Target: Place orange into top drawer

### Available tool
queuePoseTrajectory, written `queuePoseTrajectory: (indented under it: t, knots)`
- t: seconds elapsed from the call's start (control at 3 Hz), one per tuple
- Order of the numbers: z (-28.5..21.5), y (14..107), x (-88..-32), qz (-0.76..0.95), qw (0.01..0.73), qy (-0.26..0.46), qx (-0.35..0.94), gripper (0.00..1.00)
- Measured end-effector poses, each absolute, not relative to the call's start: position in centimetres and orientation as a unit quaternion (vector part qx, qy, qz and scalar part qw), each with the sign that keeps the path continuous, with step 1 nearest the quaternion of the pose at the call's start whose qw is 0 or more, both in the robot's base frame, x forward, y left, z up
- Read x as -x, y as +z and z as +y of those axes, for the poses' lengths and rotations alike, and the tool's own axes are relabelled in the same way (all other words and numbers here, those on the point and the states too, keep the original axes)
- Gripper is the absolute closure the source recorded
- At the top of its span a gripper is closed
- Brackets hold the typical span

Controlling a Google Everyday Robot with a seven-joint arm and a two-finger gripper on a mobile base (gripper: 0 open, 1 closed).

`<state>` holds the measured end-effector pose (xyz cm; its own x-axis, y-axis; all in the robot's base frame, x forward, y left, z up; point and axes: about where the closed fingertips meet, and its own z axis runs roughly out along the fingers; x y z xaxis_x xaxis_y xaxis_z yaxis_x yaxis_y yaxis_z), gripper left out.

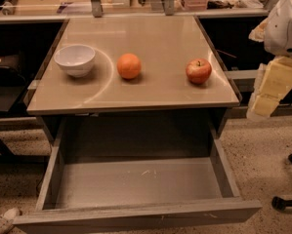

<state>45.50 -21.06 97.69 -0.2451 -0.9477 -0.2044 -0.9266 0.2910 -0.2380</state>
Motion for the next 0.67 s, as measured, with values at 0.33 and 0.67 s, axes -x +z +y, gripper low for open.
queuePoseTrajectory:
  t: [0.33, 0.67]
  knots:
    - [-18.1, 98.3, -49.7, 0.796, 0.171, -0.013, 0.581, 0.00]
    - [-14.2, 99.4, -53.5, 0.789, 0.197, 0.013, 0.582, 0.00]
